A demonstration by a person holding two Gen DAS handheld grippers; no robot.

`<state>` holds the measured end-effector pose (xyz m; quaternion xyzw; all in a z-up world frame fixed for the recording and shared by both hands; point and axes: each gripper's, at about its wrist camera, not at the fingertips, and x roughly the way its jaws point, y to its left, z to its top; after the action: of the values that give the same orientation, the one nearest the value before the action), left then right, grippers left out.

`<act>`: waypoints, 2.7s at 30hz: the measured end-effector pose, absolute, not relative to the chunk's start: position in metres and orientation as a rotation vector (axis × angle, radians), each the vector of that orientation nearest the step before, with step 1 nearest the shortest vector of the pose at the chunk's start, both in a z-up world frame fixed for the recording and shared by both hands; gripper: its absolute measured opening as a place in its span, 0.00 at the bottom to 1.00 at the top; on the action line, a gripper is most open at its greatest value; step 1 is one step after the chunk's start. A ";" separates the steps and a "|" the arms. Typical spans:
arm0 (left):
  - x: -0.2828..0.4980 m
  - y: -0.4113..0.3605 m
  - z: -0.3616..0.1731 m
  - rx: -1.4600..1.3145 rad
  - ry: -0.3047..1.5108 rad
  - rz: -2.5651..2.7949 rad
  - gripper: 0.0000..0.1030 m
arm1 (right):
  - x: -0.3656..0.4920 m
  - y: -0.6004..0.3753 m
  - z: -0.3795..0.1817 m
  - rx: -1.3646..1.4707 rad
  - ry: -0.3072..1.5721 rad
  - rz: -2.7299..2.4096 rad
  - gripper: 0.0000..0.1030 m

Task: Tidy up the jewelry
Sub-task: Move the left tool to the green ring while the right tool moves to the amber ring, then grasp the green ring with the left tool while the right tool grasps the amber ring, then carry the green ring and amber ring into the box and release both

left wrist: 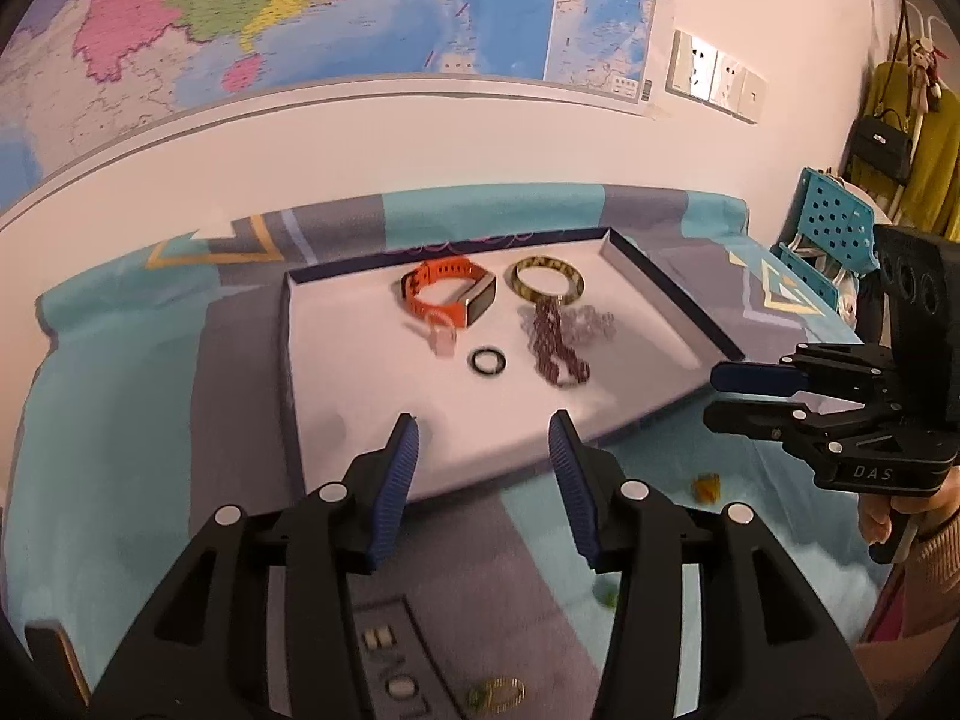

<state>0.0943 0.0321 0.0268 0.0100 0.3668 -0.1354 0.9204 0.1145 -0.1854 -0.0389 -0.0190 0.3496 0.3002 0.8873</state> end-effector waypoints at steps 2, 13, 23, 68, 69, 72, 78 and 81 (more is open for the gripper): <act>0.084 0.037 0.024 0.016 0.754 -0.269 0.46 | 0.106 -0.188 -0.046 -0.039 0.743 0.621 0.33; 0.047 0.060 0.006 -0.031 0.791 -0.255 0.47 | 0.086 -0.200 -0.072 0.024 0.805 0.605 0.36; 0.030 0.031 -0.013 -0.021 0.845 -0.354 0.49 | 0.082 -0.193 -0.075 0.002 0.809 0.599 0.39; 0.045 -0.017 -0.029 0.030 0.894 -0.358 0.21 | 0.088 -0.178 -0.081 -0.073 0.826 0.555 0.17; 0.045 -0.017 -0.028 0.027 0.893 -0.358 0.21 | 0.087 -0.178 -0.080 -0.071 0.824 0.553 0.17; 0.045 -0.016 -0.027 0.023 0.889 -0.359 0.21 | 0.086 -0.180 -0.079 -0.058 0.819 0.553 0.17; 0.044 -0.017 -0.025 0.025 0.881 -0.358 0.21 | 0.084 -0.184 -0.078 -0.041 0.812 0.561 0.17; 0.043 -0.017 -0.025 0.025 0.880 -0.358 0.21 | 0.083 -0.185 -0.077 -0.034 0.809 0.565 0.17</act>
<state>0.0434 -0.0169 -0.0247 0.0122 0.4236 -0.1721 0.8892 0.0833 -0.1851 -0.0770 -0.0161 0.3885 0.2714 0.8804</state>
